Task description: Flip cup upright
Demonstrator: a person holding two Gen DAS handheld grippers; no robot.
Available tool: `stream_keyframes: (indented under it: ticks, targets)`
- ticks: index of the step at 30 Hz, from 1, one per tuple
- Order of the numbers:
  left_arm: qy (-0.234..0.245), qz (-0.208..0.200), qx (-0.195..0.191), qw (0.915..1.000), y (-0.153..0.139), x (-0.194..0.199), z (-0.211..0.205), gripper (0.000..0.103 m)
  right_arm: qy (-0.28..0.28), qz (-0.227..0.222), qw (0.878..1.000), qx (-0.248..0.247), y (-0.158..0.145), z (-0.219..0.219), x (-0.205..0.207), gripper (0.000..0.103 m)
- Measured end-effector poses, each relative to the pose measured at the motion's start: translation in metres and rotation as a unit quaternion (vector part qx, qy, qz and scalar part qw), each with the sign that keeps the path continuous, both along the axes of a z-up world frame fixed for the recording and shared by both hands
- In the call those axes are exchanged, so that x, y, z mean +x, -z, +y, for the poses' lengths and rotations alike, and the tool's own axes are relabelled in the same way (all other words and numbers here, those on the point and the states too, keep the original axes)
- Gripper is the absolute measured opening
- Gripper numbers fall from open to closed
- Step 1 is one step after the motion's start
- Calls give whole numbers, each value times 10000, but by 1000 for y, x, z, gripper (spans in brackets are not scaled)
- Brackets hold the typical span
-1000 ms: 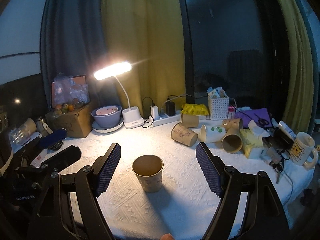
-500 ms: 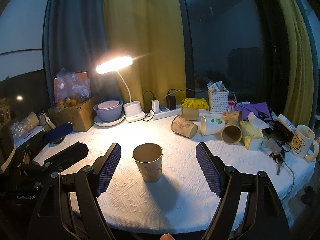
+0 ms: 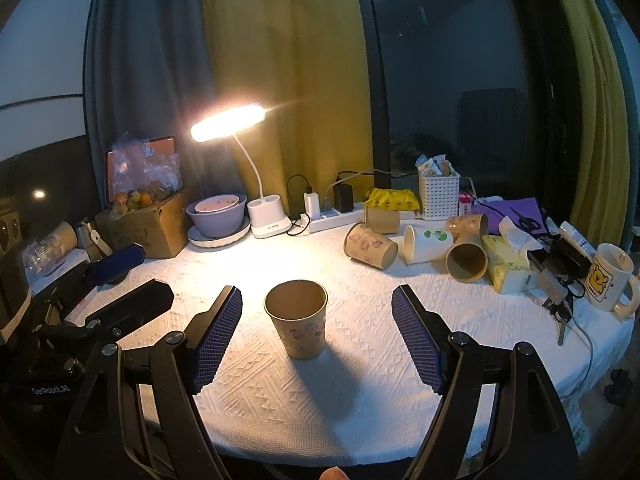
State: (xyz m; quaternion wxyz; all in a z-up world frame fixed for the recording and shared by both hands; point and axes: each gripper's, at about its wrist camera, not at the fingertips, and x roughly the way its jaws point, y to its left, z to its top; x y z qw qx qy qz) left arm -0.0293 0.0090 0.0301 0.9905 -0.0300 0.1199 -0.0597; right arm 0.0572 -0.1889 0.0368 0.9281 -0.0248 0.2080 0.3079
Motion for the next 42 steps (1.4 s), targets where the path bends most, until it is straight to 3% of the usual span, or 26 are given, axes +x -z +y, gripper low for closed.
stream_keyframes:
  ticks: [42]
  targets:
    - [-20,17,-45,10000,4,-3,-2,86,0,81,10000,-31,6,1,3,80]
